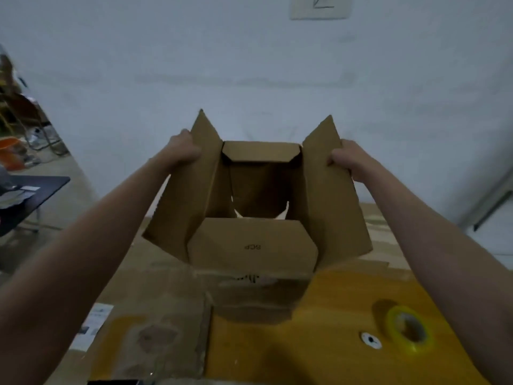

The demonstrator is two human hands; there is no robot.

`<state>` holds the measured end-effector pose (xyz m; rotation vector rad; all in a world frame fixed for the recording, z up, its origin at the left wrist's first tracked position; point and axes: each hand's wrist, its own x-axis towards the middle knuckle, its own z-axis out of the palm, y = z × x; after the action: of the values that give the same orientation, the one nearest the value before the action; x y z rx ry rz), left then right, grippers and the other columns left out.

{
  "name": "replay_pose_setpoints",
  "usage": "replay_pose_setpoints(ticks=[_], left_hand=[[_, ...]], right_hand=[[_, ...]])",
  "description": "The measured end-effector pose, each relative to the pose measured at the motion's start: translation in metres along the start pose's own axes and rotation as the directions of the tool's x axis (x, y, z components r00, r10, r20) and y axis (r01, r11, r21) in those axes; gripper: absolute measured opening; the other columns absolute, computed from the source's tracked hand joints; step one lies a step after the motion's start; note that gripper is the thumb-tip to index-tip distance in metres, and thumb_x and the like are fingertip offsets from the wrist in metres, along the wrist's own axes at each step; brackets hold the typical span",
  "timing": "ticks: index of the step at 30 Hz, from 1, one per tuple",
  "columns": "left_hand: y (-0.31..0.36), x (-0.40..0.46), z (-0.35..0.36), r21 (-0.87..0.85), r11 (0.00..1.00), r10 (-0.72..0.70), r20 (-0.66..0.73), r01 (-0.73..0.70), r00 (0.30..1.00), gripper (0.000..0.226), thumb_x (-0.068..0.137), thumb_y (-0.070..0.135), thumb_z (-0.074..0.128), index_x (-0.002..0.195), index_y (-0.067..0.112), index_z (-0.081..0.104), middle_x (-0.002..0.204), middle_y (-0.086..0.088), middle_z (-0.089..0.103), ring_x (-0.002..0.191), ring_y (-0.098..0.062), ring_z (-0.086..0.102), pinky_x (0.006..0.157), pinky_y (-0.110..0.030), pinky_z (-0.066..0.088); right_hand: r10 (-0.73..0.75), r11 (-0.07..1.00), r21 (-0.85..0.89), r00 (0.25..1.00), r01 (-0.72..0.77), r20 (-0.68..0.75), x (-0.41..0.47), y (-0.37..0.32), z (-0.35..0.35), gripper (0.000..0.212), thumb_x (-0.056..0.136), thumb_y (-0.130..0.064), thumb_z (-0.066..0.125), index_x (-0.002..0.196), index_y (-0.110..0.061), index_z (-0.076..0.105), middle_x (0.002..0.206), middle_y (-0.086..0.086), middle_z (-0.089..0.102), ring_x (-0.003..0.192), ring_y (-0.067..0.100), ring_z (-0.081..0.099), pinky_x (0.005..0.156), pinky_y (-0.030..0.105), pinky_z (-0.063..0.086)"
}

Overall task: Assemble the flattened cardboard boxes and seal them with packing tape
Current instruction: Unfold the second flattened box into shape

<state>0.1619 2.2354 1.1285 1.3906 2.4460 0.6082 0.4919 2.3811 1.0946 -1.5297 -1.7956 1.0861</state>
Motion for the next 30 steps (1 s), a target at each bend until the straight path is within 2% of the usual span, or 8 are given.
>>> replay_pose_setpoints(ticks=[4,8,10,13,18,22,25,30], left_hand=[[0.009,0.004,0.043,-0.122,0.993,0.011,0.138,0.006,0.99,0.033,0.09,0.009,0.048,0.12,-0.005,0.049,0.107,-0.018,0.057,0.087,-0.027,0.058,0.057,-0.03,0.045],[0.007,0.004,0.073,-0.252,0.966,0.006,0.226,0.053,0.974,0.024,0.089,0.004,0.047,0.112,-0.005,0.05,0.103,-0.018,0.058,0.088,-0.031,0.061,0.071,-0.04,0.055],[0.005,0.004,0.078,-0.322,0.942,-0.008,0.259,0.094,0.966,0.017,0.09,-0.001,0.046,0.107,-0.002,0.048,0.095,-0.015,0.055,0.079,-0.026,0.058,0.066,-0.036,0.052],[0.002,0.01,0.078,-0.383,0.917,-0.009,0.271,0.116,0.963,0.026,0.09,-0.002,0.047,0.115,0.0,0.047,0.098,-0.015,0.056,0.083,-0.028,0.06,0.063,-0.037,0.053],[-0.003,0.017,0.083,-0.399,0.912,0.009,0.257,0.098,0.966,0.027,0.094,0.002,0.047,0.12,0.007,0.042,0.095,-0.007,0.054,0.082,-0.023,0.059,0.059,-0.033,0.049],[-0.018,0.025,0.087,-0.426,0.899,0.014,0.257,0.101,0.966,0.053,0.095,0.005,0.049,0.145,0.011,0.032,0.12,-0.01,0.055,0.089,-0.024,0.06,0.062,-0.034,0.052],[-0.024,0.027,0.091,-0.409,0.912,0.067,0.198,0.021,0.978,0.077,0.095,0.008,0.051,0.157,0.027,0.011,0.14,-0.012,0.046,0.107,-0.033,0.059,0.077,-0.043,0.055],[-0.014,0.027,0.101,-0.25,0.961,0.143,0.075,-0.12,0.987,0.062,0.097,0.009,0.049,0.153,0.016,0.025,0.138,-0.012,0.047,0.12,-0.033,0.051,0.087,-0.038,0.044]], right_hand=[[0.023,0.986,-0.157,0.989,-0.047,-0.146,-0.008,0.041,-0.028,0.029,0.087,-0.011,0.062,0.115,-0.001,0.058,0.112,0.016,0.061,0.089,0.026,0.058,0.075,0.04,0.055],[0.005,0.971,-0.234,0.985,-0.047,-0.173,-0.016,0.084,-0.039,0.038,0.092,-0.022,0.066,0.122,-0.002,0.058,0.121,0.017,0.061,0.1,0.028,0.057,0.078,0.033,0.046],[0.026,0.972,-0.224,0.98,-0.072,-0.199,-0.017,0.101,-0.045,0.039,0.094,-0.025,0.065,0.124,-0.001,0.06,0.125,0.017,0.061,0.11,0.032,0.059,0.084,0.034,0.047],[0.065,0.985,-0.138,0.971,-0.099,-0.232,-0.016,0.115,-0.047,0.037,0.093,-0.024,0.066,0.123,-0.003,0.062,0.127,0.017,0.061,0.111,0.032,0.06,0.091,0.038,0.051],[0.059,0.985,-0.142,0.967,-0.097,-0.25,-0.009,0.108,-0.037,0.04,0.095,-0.023,0.063,0.13,-0.006,0.056,0.129,0.017,0.06,0.114,0.032,0.06,0.085,0.034,0.047],[0.129,0.978,-0.136,0.97,-0.16,-0.207,-0.007,0.112,-0.033,0.059,0.094,-0.024,0.061,0.147,-0.016,0.036,0.14,0.017,0.049,0.118,0.034,0.056,0.093,0.041,0.049],[0.104,0.98,-0.15,0.976,-0.133,-0.189,-0.01,0.111,-0.028,0.068,0.093,-0.023,0.061,0.151,-0.021,0.025,0.137,0.016,0.05,0.114,0.034,0.057,0.089,0.041,0.05],[0.003,0.894,-0.44,0.984,-0.081,-0.177,-0.011,0.108,-0.023,0.069,0.093,-0.032,0.06,0.15,-0.02,0.024,0.136,0.016,0.048,0.115,0.038,0.055,0.094,0.048,0.048]])
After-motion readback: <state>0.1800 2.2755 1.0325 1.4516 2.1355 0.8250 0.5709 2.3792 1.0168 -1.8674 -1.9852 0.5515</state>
